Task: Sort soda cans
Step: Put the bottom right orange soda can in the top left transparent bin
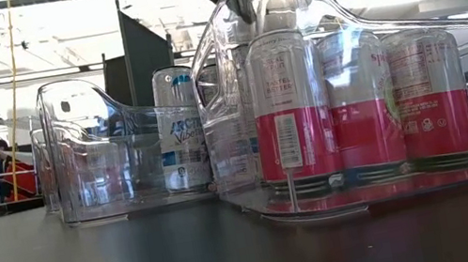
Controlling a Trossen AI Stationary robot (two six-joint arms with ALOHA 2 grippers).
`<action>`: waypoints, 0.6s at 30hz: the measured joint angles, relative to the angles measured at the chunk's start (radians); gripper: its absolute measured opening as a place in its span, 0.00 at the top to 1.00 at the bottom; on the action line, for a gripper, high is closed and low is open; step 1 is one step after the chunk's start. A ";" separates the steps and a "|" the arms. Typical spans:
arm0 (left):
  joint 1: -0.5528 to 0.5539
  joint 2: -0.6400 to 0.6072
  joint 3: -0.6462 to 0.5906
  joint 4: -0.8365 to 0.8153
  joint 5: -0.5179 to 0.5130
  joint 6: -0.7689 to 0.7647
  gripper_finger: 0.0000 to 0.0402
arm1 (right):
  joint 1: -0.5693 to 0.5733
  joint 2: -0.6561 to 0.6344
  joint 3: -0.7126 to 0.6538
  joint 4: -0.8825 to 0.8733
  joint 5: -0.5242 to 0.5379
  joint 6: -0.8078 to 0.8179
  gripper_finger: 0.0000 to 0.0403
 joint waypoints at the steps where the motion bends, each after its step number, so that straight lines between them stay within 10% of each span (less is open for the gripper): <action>1: -0.004 -0.006 0.000 -0.003 0.000 -0.002 0.00 | 0.000 0.000 0.000 -0.001 0.000 0.000 0.02; 18: -0.184 -0.367 -0.019 -0.171 -0.642 -0.207 0.02 | -0.127 0.000 0.000 -0.027 -0.088 -0.001 0.02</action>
